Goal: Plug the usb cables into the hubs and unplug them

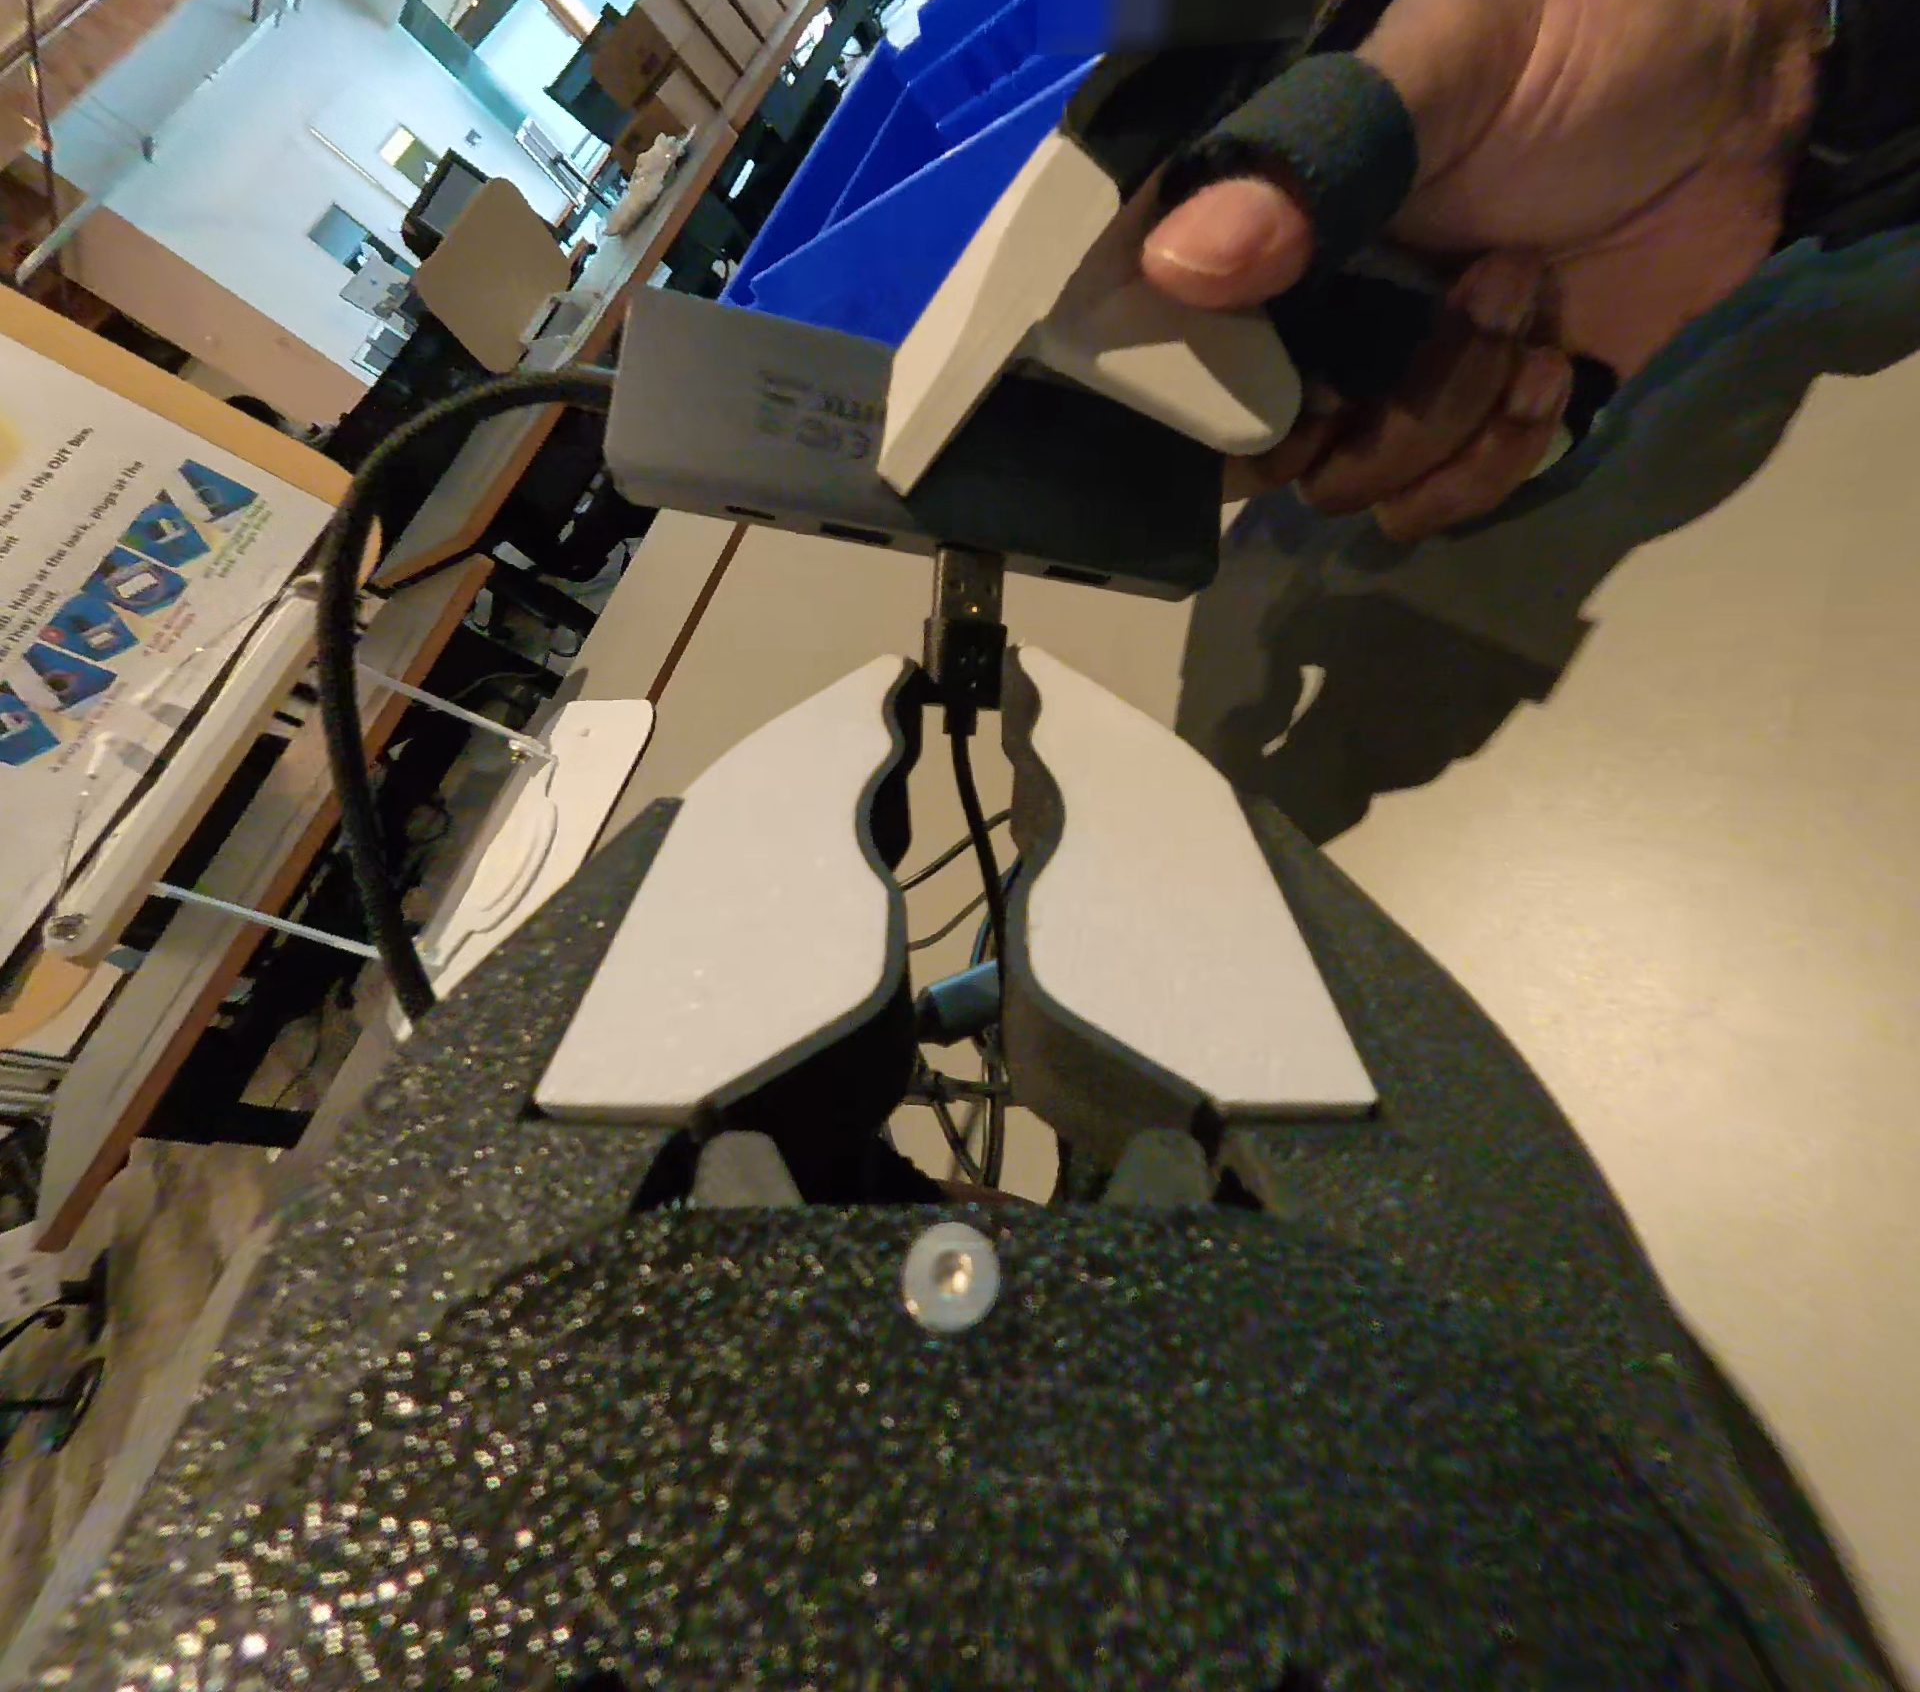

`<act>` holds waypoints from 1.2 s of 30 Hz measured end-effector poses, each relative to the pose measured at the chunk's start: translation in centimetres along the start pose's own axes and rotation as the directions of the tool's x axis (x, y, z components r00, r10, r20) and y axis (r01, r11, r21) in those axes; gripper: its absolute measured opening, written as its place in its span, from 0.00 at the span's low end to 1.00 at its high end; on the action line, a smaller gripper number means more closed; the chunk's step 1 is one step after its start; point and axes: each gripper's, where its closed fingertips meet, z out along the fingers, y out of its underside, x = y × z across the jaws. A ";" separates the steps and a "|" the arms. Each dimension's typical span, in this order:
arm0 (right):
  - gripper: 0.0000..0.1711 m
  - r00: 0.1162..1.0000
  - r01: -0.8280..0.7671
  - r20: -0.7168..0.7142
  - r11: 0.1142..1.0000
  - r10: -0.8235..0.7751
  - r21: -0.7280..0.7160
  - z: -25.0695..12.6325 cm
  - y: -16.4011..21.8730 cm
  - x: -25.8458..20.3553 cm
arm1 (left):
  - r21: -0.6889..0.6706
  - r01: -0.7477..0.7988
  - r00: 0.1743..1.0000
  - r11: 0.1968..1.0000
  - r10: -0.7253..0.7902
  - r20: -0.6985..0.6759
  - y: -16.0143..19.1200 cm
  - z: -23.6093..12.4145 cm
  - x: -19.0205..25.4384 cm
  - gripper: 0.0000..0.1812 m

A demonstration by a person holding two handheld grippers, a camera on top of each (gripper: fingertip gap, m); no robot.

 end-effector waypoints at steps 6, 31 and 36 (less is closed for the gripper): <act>0.07 0.999 0.021 -0.024 0.999 -0.022 -0.038 0.3 0.6 0.2 | -0.023 0.023 0.998 0.999 -0.024 -0.051 0.6 0.1 0.4 0.08; 0.07 0.993 -0.078 -0.095 0.995 0.072 -0.066 0.5 1.6 1.7 | 0.002 0.132 0.984 0.991 -0.130 -0.124 1.1 0.2 0.9 0.07; 0.07 0.986 -0.165 -0.013 0.986 0.165 -0.009 0.3 0.9 1.1 | 0.092 0.129 0.987 0.987 -0.119 -0.113 0.0 -0.2 0.7 0.07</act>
